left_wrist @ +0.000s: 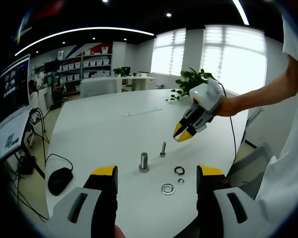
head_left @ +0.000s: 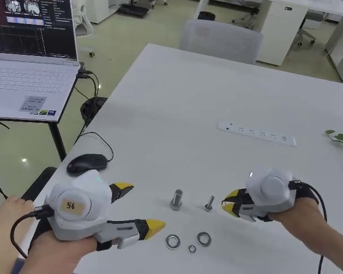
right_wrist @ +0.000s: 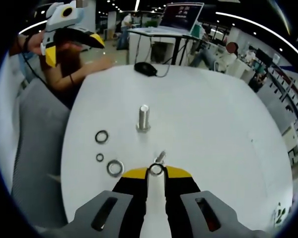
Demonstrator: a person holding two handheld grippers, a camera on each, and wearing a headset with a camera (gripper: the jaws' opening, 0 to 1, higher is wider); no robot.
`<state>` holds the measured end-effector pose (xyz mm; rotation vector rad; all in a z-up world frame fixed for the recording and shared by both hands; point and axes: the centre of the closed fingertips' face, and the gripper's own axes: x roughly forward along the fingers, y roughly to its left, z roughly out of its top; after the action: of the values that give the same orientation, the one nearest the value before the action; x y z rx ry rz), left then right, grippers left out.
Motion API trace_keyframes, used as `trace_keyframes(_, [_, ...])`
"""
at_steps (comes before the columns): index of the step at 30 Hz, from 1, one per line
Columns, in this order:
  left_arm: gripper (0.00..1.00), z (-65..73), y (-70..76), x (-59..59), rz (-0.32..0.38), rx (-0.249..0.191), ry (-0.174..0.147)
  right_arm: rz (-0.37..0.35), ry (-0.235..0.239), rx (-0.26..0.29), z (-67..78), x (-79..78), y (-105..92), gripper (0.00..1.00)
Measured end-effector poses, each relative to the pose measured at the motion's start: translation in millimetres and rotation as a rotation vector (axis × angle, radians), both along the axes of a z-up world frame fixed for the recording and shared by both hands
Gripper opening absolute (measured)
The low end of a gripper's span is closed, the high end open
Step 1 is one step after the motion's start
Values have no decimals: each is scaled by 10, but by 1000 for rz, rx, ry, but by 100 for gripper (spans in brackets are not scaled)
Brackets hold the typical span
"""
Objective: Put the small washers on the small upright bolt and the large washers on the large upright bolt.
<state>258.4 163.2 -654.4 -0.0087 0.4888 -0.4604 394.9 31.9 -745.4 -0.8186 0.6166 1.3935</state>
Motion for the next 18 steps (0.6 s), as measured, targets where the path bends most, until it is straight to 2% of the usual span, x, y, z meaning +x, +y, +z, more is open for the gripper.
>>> trace_keyframes(10, [64,-14,25,5,5,-1,2,20,-3,-29,-20,124,161,13])
trace_keyframes(18, [64,-13,46,11,11,-4,3,55,0,-62,-79,131,223,13])
